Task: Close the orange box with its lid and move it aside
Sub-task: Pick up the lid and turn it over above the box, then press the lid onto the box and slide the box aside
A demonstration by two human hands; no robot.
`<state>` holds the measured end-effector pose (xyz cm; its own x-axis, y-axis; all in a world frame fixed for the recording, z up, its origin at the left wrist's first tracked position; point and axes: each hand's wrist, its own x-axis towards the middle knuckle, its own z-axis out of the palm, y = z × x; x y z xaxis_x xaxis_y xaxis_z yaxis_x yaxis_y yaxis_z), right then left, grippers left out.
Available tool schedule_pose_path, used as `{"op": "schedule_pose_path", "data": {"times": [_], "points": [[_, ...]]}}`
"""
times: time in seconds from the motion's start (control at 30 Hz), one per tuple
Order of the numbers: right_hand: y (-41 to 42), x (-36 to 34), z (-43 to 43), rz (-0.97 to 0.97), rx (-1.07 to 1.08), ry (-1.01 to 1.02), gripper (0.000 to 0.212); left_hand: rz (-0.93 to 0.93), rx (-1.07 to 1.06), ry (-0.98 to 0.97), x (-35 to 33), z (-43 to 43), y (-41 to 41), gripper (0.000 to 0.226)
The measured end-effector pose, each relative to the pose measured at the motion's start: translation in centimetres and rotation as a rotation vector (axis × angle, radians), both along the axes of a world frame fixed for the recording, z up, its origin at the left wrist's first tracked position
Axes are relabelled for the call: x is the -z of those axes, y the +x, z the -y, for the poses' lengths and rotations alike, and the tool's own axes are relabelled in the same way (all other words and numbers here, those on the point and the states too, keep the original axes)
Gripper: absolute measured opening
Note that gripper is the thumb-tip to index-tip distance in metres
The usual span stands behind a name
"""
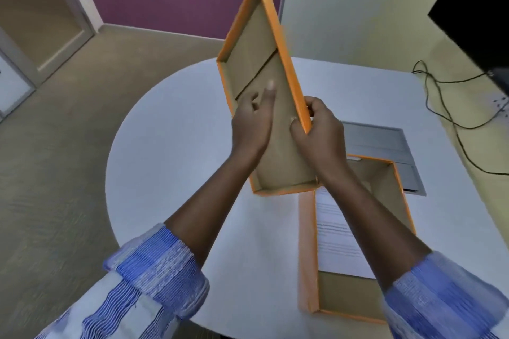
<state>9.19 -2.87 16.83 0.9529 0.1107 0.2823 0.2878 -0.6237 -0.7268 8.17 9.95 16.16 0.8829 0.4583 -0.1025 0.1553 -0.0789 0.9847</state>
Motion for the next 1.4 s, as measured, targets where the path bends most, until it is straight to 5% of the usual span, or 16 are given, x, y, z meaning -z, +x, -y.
{"op": "schedule_pose_path", "data": {"times": [0.07,0.2,0.4,0.57,0.77,0.97,1.13,1.4], "points": [[-1.0,-0.4,-0.1,0.096,-0.002,-0.067,0.037,0.075,0.031,-0.059,-2.8,2.2,0.2,0.079],[-2.3,-0.4,0.8,0.183,-0.03,-0.101,0.03,0.148,-0.023,-0.053,-3.4,5.1,-0.2,0.032],[-2.4,-0.3,6.3,0.072,-0.294,-0.08,0.061,0.226,-0.102,-0.08,-2.3,7.6,-0.6,0.007],[-1.5,-0.4,12.1,-0.157,-0.286,0.213,0.053,0.352,-0.147,-0.032,-3.3,10.4,-2.3,0.027],[2.8,0.9,17.1,-0.143,-0.02,0.163,0.067,0.421,-0.068,-0.115,-5.1,13.9,-3.1,0.022],[6.1,2.6,24.9,-0.322,0.188,0.154,0.079,0.268,0.041,-0.46,-3.1,15.9,-3.2,0.036],[4.4,4.1,31.5,-0.675,0.077,0.453,0.067,0.067,0.154,-0.679,1.5,16.7,-3.7,0.057],[-1.9,11.2,33.7,-0.596,0.297,0.315,0.048,-0.176,0.038,0.058,10.4,19.5,-4.1,0.05]]}}
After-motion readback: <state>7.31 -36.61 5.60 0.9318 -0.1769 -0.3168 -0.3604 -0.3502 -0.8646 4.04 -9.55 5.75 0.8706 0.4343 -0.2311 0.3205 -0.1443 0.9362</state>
